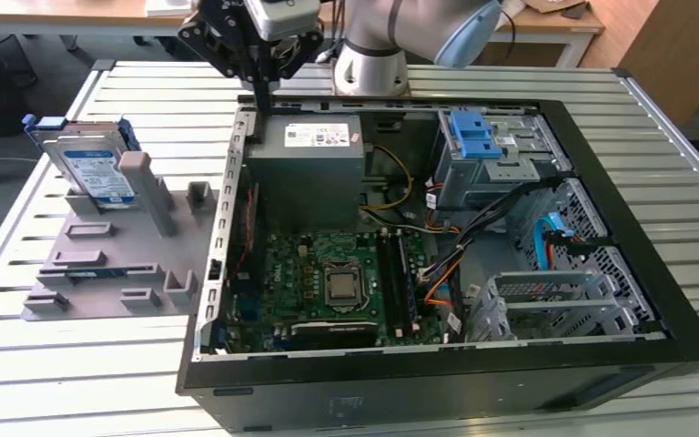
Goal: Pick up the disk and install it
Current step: 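Reach for the disk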
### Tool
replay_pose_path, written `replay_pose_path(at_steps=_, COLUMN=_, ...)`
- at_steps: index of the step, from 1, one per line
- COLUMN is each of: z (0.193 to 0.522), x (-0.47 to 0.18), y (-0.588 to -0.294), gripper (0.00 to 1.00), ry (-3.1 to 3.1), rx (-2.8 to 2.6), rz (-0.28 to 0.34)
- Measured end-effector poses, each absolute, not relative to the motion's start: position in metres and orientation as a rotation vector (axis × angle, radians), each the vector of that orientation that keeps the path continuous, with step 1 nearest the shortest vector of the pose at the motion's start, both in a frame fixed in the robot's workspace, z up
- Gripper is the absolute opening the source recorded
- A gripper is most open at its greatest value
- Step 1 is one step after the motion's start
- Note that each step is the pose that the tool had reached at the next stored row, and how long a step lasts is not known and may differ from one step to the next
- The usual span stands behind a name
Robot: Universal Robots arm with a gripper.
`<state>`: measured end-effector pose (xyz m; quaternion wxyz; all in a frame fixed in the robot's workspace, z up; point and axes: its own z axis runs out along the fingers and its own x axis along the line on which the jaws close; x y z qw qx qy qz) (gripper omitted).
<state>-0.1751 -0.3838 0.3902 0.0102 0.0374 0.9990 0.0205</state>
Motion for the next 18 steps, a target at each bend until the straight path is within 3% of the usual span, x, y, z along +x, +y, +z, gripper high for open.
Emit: replay_pose_path(at_steps=18, z=0.389, x=-0.189, y=-0.383, gripper=0.11, ry=3.118, rx=0.117, rz=0.064)
